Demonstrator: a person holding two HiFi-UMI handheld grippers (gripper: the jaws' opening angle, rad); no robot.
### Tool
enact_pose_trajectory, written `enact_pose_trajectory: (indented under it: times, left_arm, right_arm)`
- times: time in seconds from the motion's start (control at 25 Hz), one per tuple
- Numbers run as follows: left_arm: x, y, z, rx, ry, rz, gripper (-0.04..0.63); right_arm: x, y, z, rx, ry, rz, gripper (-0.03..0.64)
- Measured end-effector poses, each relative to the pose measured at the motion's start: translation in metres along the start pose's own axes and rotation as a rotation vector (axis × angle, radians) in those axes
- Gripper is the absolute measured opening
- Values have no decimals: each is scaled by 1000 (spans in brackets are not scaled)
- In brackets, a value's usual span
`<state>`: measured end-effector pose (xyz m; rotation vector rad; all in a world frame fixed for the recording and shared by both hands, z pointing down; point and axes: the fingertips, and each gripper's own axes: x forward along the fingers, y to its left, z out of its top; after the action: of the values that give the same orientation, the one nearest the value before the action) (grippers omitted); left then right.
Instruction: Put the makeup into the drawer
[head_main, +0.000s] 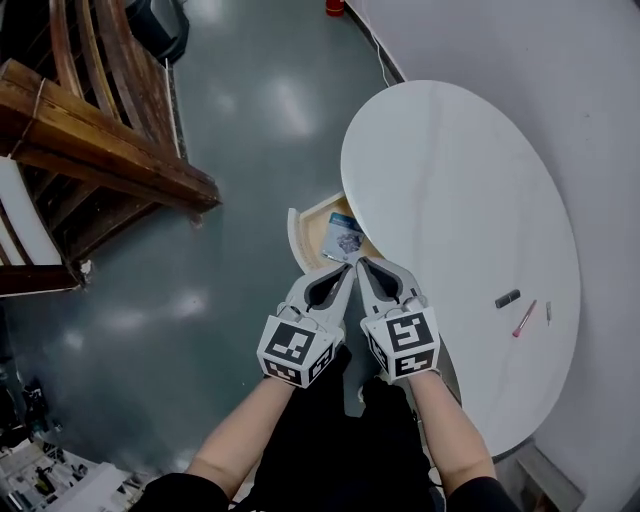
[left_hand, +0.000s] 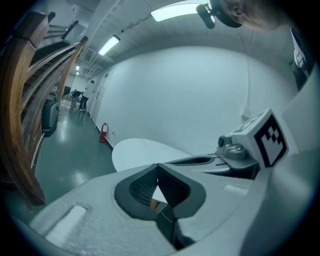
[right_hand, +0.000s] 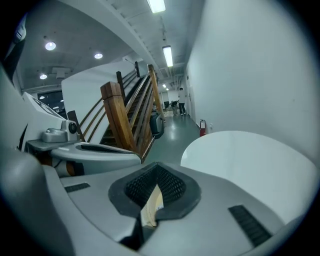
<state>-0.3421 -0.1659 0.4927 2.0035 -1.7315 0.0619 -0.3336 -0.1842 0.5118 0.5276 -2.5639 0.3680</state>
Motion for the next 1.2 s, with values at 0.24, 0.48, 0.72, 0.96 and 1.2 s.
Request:
enact_pose_trajectory:
  times: [0.24,0.48,0.72,0.96,1.2]
  left_arm:
    - [-17,-44,39,30,-32,-39,9]
    - [-33,-83,70,52,-82,-57,9]
    - [-58,-123,96,58,-123,-51,9]
    - [-76,-158,124,98,-190,-60,9]
    - [-96,-192,139,118,-230,-54,9]
  right_arm:
    - [-52,3,44,-5,-74,-21,15]
    - [-103,2,71,-11,-142,-47,15]
    - [-159,6,98,-21,-205,-74,15]
    - [-201,13,121,-59,-279,-73,15]
    - [-241,24,133,-80,-326,-60,15]
